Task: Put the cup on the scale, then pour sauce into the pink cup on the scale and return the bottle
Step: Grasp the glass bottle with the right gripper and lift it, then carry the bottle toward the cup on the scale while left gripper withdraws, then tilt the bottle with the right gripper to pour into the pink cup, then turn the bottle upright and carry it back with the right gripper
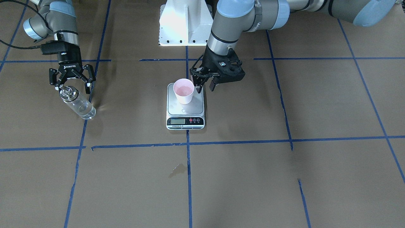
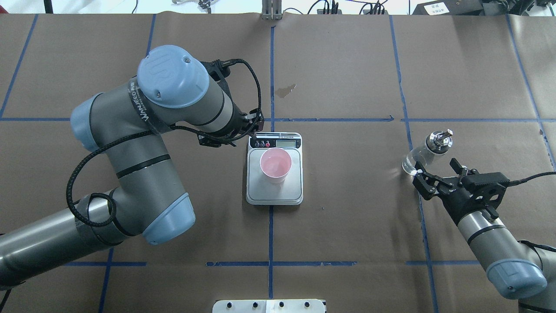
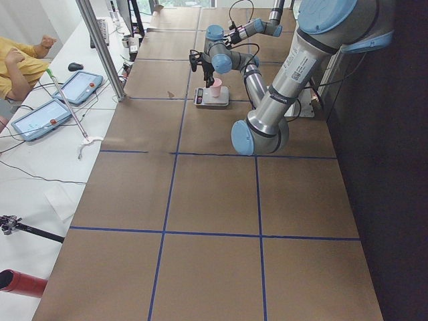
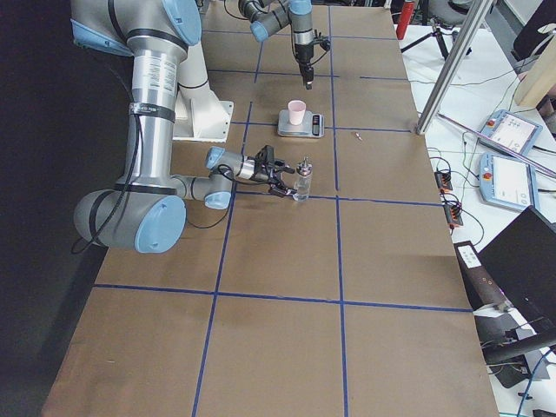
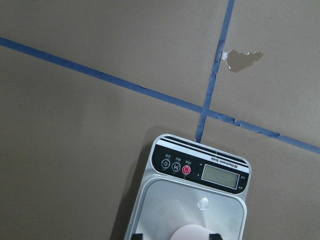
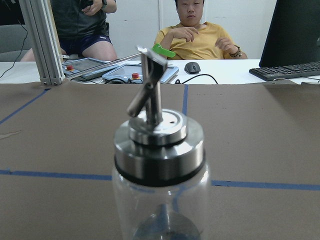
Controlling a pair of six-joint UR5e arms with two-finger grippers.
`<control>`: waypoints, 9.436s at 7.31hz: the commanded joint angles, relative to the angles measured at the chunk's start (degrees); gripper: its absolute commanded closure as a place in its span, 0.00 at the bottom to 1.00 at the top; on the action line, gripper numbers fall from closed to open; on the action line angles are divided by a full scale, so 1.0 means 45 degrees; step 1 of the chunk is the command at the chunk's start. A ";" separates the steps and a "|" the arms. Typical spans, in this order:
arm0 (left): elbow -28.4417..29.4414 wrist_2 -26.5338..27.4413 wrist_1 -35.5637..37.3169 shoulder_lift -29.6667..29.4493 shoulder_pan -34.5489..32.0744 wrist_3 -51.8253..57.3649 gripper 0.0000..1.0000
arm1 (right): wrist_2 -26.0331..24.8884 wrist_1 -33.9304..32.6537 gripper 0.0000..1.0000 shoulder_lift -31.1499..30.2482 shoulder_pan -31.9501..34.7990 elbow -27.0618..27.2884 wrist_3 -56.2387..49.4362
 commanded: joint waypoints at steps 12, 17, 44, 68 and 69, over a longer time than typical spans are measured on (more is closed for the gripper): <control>0.0000 -0.0020 0.0000 0.0004 0.0016 0.0000 0.46 | 0.0776 -0.0347 0.02 0.0799 0.1031 -0.0545 -0.0509; 0.0000 -0.0020 0.0000 0.0082 0.0016 0.0000 0.46 | 0.1381 -0.0249 0.18 0.1677 0.1539 -0.1287 -0.1154; -0.1464 -0.1602 -0.0039 0.4281 -0.5434 0.9844 0.46 | -0.3047 -1.2827 1.00 0.8201 0.0173 0.0139 -1.7121; -0.1660 -0.1544 0.0078 0.4105 -0.5453 0.9707 0.45 | -0.0825 -0.6365 1.00 0.3696 -0.0043 0.1995 -0.1898; -0.1660 -0.1543 0.0078 0.4105 -0.5453 0.9707 0.44 | -0.0806 -0.4893 1.00 0.2626 -0.0043 0.1936 -0.0910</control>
